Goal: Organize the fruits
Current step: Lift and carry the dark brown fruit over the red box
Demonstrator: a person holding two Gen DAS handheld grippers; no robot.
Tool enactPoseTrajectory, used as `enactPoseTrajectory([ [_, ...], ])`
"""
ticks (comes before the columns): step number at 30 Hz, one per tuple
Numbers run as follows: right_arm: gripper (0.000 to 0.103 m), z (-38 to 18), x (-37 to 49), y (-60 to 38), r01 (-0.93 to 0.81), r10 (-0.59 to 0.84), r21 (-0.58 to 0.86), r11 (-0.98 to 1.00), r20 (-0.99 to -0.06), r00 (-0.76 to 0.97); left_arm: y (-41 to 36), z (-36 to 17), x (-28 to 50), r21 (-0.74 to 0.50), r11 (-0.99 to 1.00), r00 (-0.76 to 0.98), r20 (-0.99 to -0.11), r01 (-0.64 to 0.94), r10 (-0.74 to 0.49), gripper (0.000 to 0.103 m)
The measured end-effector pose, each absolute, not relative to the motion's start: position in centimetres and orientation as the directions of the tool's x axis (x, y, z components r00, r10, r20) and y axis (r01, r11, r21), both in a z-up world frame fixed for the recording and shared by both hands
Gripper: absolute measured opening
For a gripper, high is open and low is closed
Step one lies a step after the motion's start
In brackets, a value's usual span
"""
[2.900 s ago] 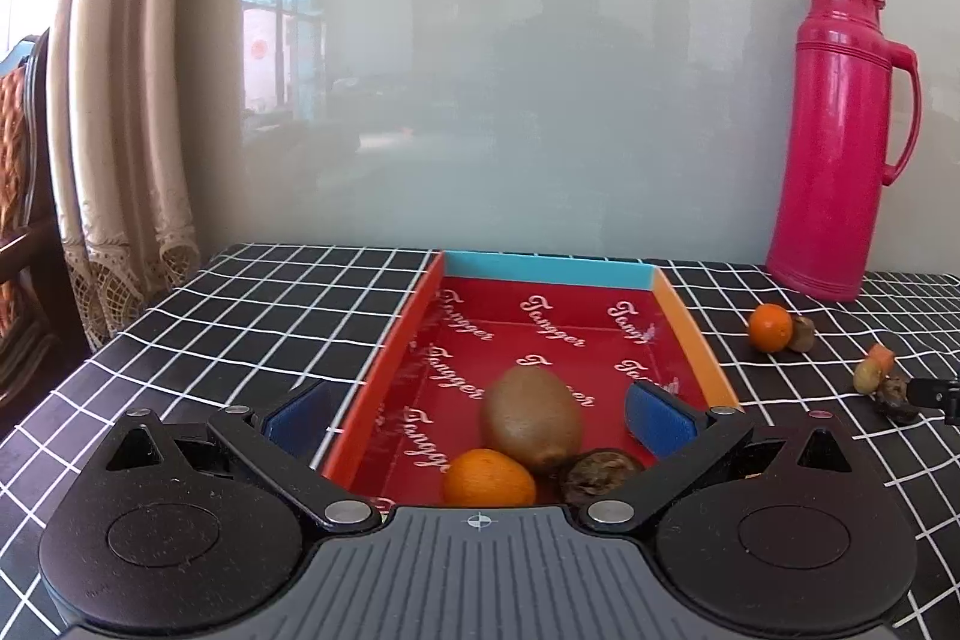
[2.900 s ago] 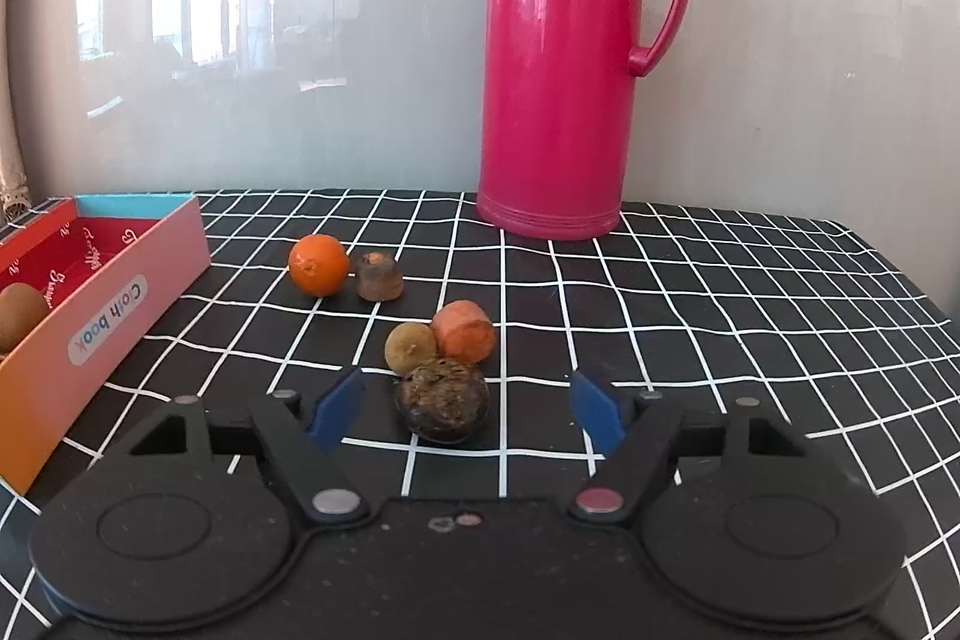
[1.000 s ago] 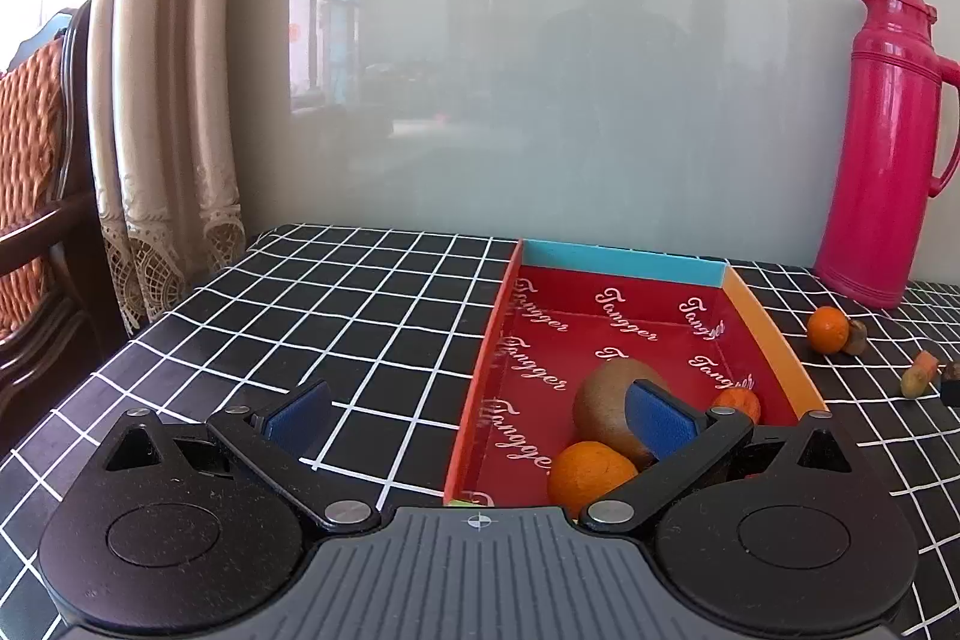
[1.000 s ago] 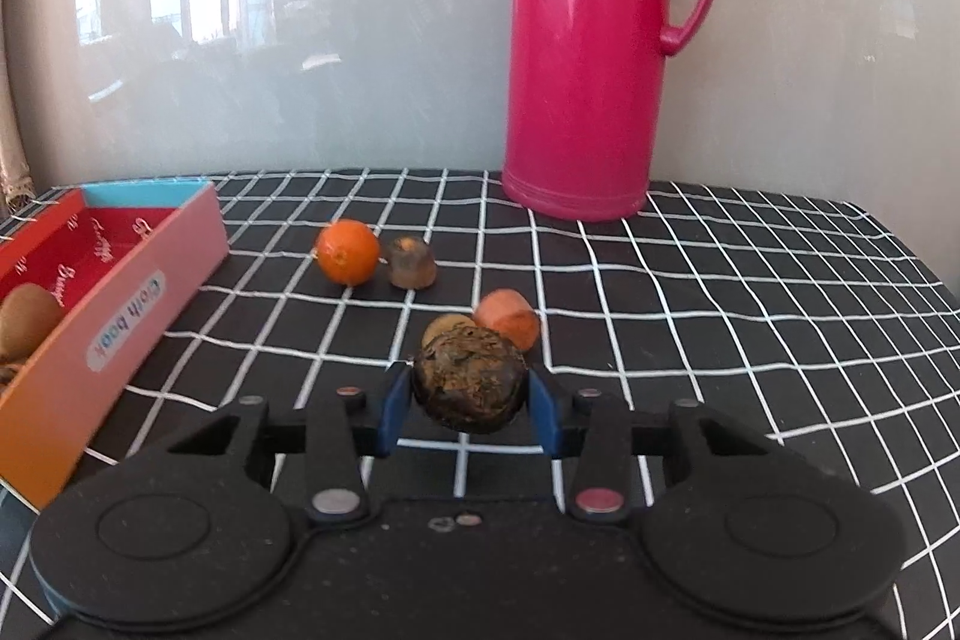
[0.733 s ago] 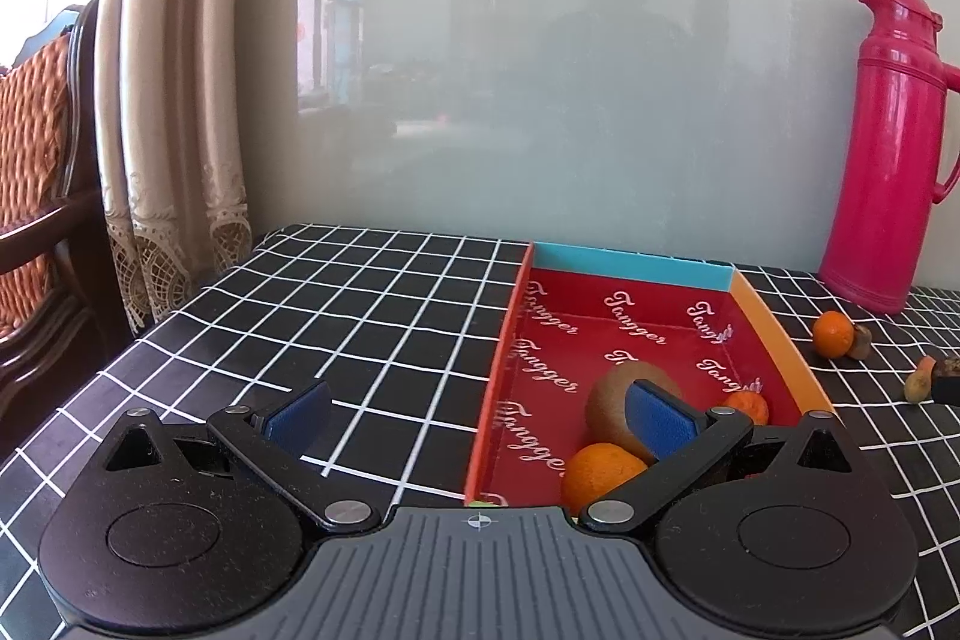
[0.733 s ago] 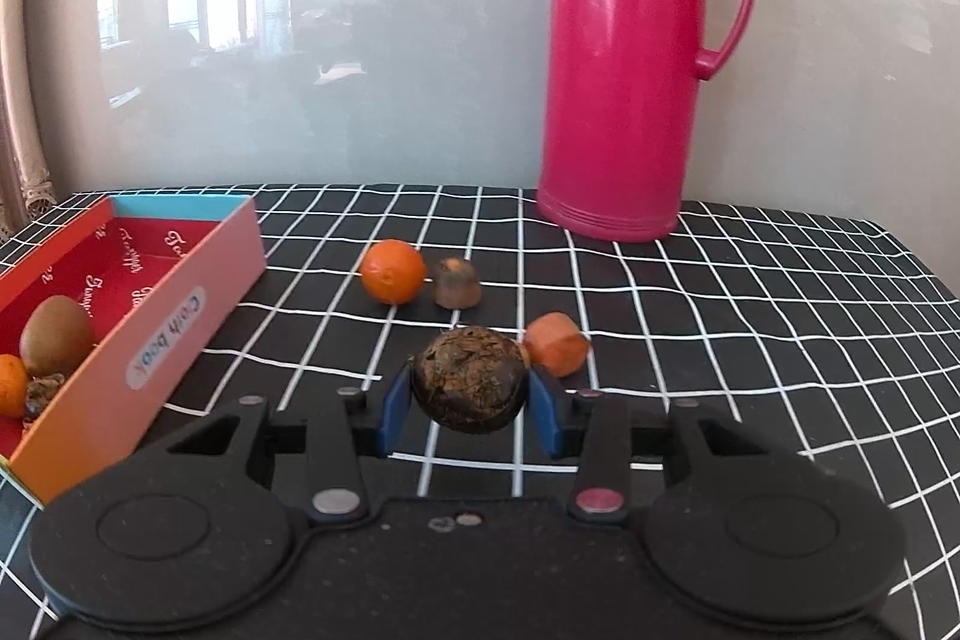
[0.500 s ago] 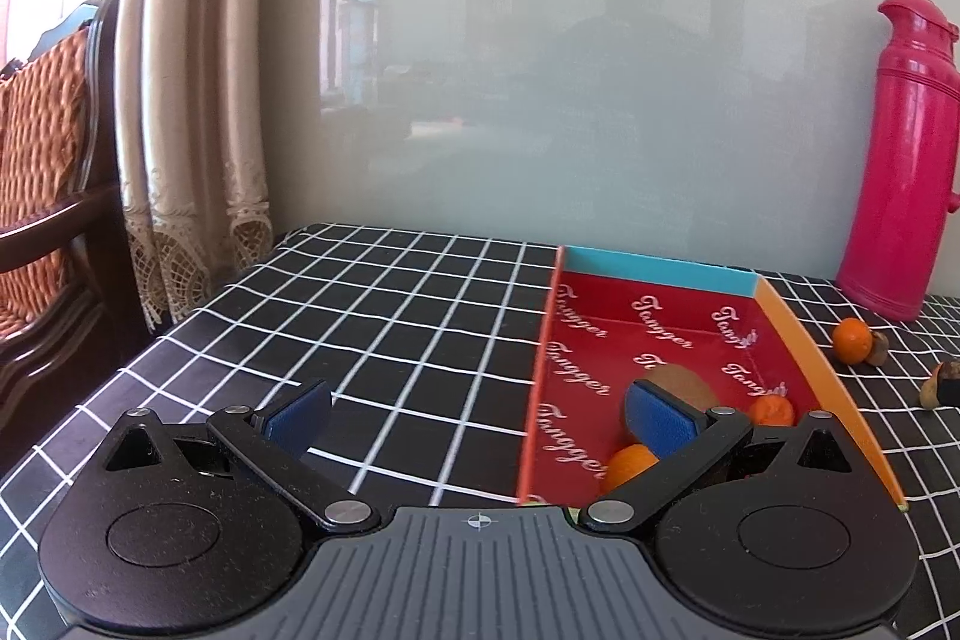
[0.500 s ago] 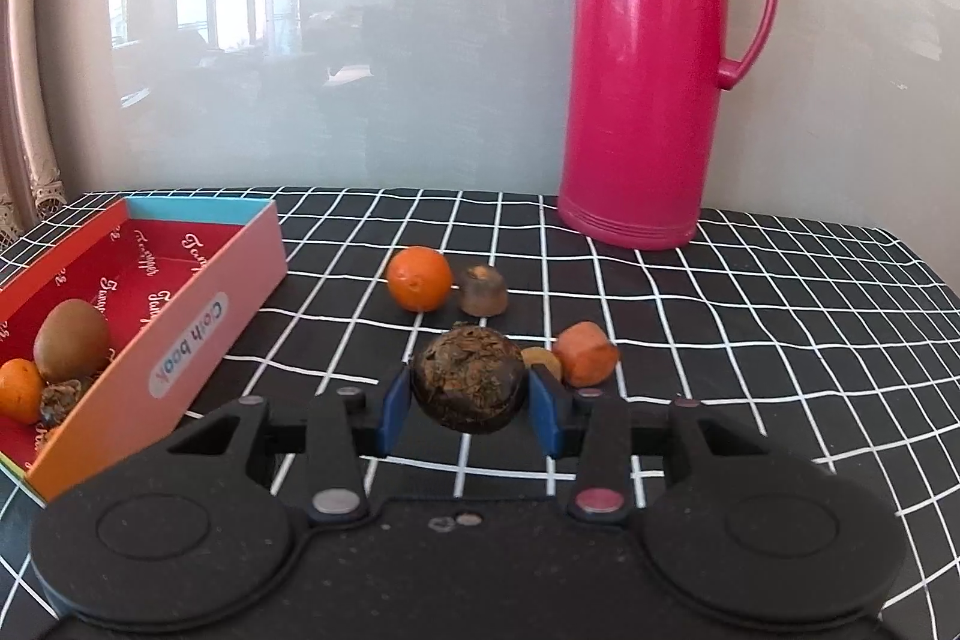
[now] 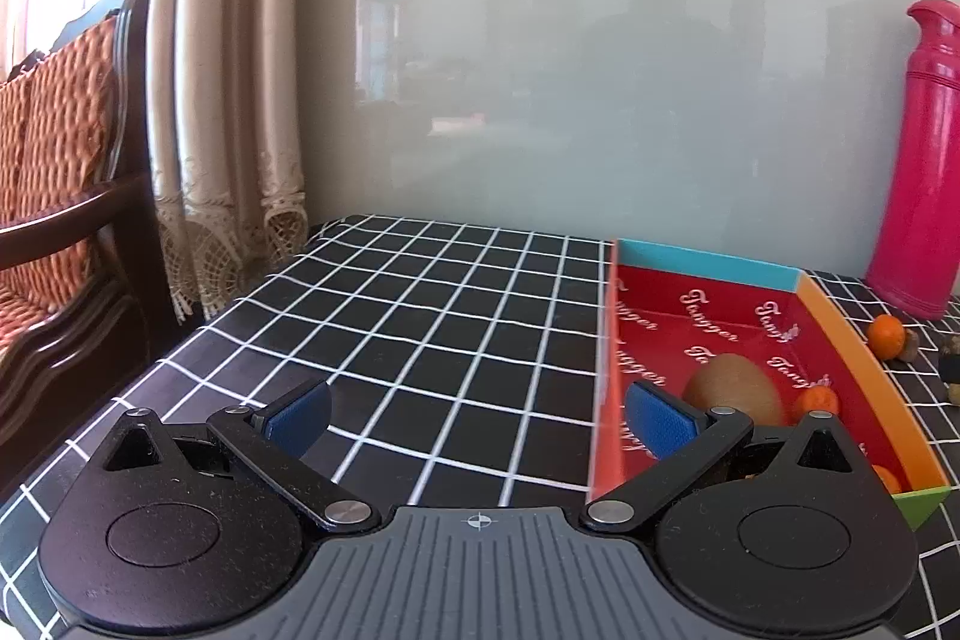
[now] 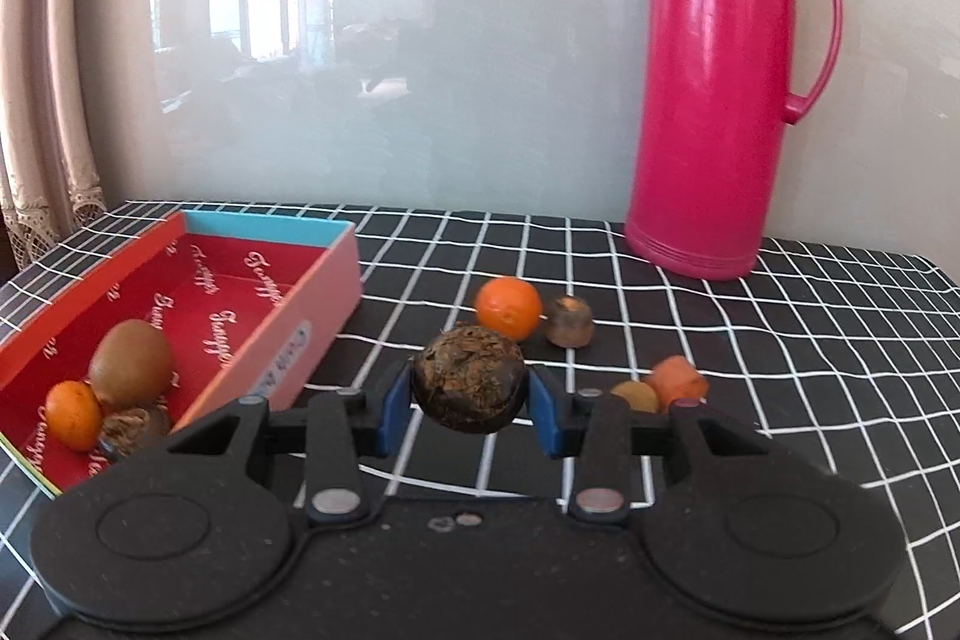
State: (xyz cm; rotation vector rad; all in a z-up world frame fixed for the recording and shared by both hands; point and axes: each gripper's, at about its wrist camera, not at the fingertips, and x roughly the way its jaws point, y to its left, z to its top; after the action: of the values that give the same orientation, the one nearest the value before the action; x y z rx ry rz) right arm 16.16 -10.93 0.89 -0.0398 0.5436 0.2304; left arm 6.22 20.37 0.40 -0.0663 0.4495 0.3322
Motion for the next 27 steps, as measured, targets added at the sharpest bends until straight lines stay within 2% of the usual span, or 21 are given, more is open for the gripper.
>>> enactPoseTrajectory([
  [18, 0.040, 2.8, 14.3, -5.7, -0.372, 0.356, 0.057, 0.927, -0.451, 0.818, 21.8, 0.3, 5.4, 0.010, 0.935, 0.843, -0.431, -0.353, 0.323, 0.103],
  [27, 0.041, 3.0, 13.6, -0.8, -0.478, 0.453, 0.065, 0.876, -0.454, 0.767, 22.5, 0.2, 5.0, 0.016, 0.930, 0.835, -0.433, -0.368, 0.338, 0.103],
])
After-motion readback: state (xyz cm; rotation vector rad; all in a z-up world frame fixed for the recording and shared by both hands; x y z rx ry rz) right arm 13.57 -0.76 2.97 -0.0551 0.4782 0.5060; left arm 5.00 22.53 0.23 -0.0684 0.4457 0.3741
